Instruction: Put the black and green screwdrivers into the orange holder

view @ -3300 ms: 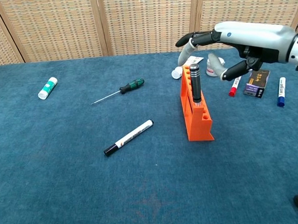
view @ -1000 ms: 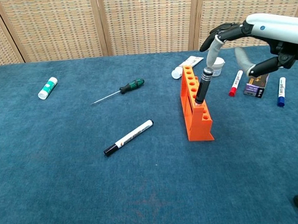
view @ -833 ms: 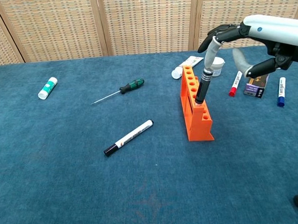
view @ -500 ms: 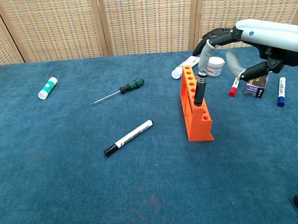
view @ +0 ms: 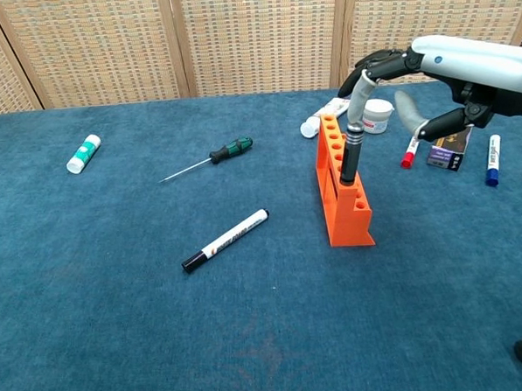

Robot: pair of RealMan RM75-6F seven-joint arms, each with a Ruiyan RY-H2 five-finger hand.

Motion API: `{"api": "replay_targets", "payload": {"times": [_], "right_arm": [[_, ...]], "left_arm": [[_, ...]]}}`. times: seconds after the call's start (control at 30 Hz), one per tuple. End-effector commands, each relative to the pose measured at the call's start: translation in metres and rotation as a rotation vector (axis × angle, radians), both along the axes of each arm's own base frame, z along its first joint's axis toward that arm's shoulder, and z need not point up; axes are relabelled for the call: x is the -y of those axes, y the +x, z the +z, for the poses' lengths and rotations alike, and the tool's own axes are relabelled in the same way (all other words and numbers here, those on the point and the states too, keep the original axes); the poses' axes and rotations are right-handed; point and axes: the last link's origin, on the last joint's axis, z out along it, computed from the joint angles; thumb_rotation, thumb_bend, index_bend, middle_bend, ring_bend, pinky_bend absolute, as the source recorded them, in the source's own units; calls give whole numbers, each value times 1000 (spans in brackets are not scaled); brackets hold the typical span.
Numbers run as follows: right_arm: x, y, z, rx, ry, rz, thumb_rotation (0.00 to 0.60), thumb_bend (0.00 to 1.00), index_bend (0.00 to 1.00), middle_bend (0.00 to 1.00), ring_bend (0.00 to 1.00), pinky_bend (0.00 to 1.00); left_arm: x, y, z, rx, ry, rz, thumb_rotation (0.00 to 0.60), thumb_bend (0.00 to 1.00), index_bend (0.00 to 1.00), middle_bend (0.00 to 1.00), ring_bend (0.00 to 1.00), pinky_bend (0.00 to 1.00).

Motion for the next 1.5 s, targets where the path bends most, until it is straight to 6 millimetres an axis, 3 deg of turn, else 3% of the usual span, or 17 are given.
{"api": "replay_targets", "payload": {"times": [0.03, 0.1, 0.17, 0.23, 0.43, 0.57, 0.77, 1.0, 1.13, 1.5], "right_arm": [[0, 1, 1, 7, -2, 2, 600, 832, 380, 177, 0, 0], [-1, 2, 3, 19, -6, 9, 600, 818, 380, 159, 0, 0], [-2, 5, 6, 38, -15, 20, 600, 705, 371, 122, 0, 0], [-2, 8, 14, 67, -38, 40, 600, 503, 323, 77, 0, 0], [-6, 8, 41, 123, -123, 43, 600, 228, 254, 1, 0, 0], [-17, -7, 57, 102, -134, -19, 600, 97, 238, 0, 0, 0], [-48, -51, 64, -53, -79, -142, 600, 79, 237, 0, 0, 0], [-92, -98, 51, -185, -29, -193, 600, 80, 236, 0, 0, 0], [-107, -117, 40, -218, -8, -255, 600, 80, 247, 0, 0, 0], [-135, -139, 10, -296, 81, -312, 600, 88, 345, 0, 0, 0]], "left_arm": [[0, 0, 0, 0, 1, 0, 600, 0, 0, 0, 0, 0], [0, 0, 0, -1, 0, 1, 600, 0, 0, 0, 0, 0], [0, 0, 0, -1, 0, 2, 600, 0, 0, 0, 0, 0], [-1, 0, 0, -1, 1, 3, 600, 0, 0, 0, 0, 0], [0, 0, 1, 0, 0, 3, 600, 0, 0, 0, 0, 0], [1, 0, 1, 0, -3, -2, 600, 0, 0, 0, 0, 0], [4, 2, 1, 3, -7, -13, 600, 0, 0, 0, 0, 0], [7, 3, 2, 5, -6, -27, 600, 0, 0, 0, 0, 0], [8, 4, 2, 4, -6, -32, 600, 0, 0, 0, 0, 0], [10, 4, 2, 8, -3, -36, 600, 0, 0, 0, 0, 0]]}}
